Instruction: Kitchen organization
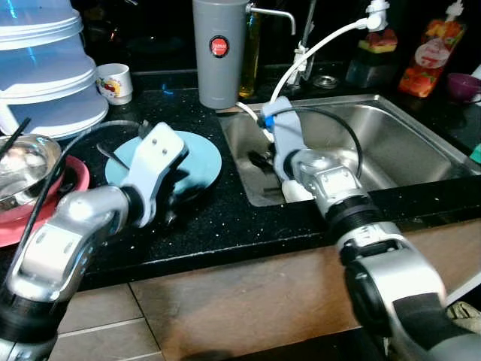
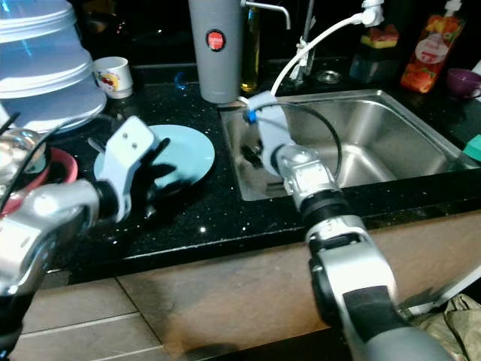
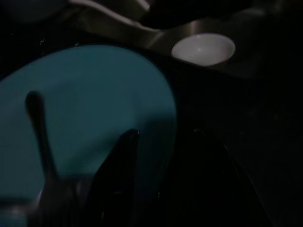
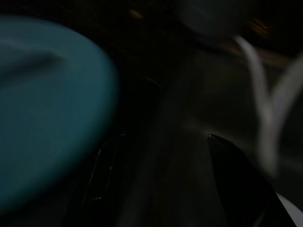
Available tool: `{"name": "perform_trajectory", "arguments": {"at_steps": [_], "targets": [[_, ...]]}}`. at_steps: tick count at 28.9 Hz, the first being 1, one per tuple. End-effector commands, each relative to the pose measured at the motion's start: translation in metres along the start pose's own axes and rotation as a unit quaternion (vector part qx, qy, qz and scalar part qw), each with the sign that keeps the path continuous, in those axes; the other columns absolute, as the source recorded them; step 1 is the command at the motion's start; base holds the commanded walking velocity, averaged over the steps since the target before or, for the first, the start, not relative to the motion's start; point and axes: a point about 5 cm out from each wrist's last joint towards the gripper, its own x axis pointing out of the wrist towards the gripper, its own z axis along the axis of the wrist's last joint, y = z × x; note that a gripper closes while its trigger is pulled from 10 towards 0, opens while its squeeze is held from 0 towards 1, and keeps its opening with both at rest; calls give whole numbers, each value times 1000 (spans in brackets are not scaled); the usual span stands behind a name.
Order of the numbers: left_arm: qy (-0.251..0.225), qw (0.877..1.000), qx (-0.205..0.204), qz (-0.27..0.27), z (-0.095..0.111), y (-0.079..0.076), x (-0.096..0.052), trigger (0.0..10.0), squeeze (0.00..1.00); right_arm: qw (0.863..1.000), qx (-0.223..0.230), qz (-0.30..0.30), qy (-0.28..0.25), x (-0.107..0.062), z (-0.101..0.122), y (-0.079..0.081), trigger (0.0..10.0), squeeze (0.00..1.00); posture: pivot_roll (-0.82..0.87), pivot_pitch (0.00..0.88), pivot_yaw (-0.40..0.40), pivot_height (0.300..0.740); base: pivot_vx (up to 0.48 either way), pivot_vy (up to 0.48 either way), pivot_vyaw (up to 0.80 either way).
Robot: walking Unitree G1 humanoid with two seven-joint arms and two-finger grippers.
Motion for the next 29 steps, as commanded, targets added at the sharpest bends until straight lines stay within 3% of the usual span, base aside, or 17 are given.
{"name": "perform_trajectory", "arguments": {"at_steps": [1,6,9,11,12,13,15,16,23,24,25,26,27,29], "targets": [[-6,1000,-2,18,1,6,-9,10000,0,1000,5,16,4,1,-4,7,10000,0,67,51,-20,740,0,0,0],[33,986,32,158,-13,42,-39,10000,0,999,12,40,-15,6,3,24,10000,0,89,56,-41,740,0,0,0],[19,979,63,194,-11,53,-48,10000,0,998,17,48,-21,6,4,28,10000,0,96,57,-50,740,0,0,0],[0,978,62,200,-8,58,-51,10000,0,998,21,54,-23,6,4,30,10000,0,96,57,-52,740,0,0,0],[-14,978,58,200,-7,63,-53,10000,71,998,24,60,-24,5,4,32,10000,0,96,56,-52,740,0,0,0],[-21,978,53,199,-6,67,-54,10000,275,997,26,65,-25,5,4,34,10000,0,97,55,-50,740,0,0,0],[-23,978,51,199,-6,69,-55,10000,275,997,26,67,-25,4,4,34,10000,0,97,55,-50,740,0,0,0],[-35,982,47,182,-5,77,-51,10000,1000,996,31,76,-32,1,4,36,10000,0,94,54,-40,740,0,0,0],[-33,989,67,131,-7,77,-37,10000,1000,995,30,87,-48,-4,2,38,10000,0,89,52,-30,740,0,0,0],[-32,993,102,55,-9,62,-22,10000,1000,994,25,91,-57,-11,-2,36,10000,0,74,51,-16,740,0,0,0],[-32,993,102,55,-9,62,-22,10000,1000,994,25,91,-57,-11,-2,36,10000,0,74,51,-16,740,0,0,0],[-25,991,128,-12,-14,51,-13,10000,1000,994,27,87,-56,-16,-5,32,10000,0,73,51,-17,740,0,0,0],[-25,991,128,-12,-14,51,-13,10000,1000,994,27,87,-56,-16,-5,32,10000,0,73,51,-17,740,0,0,0],[-7,987,147,-66,-21,50,-8,10000,1000,995,33,79,-52,-19,-7,28,10000,0,71,50,-18,740,0,0,0]]}}
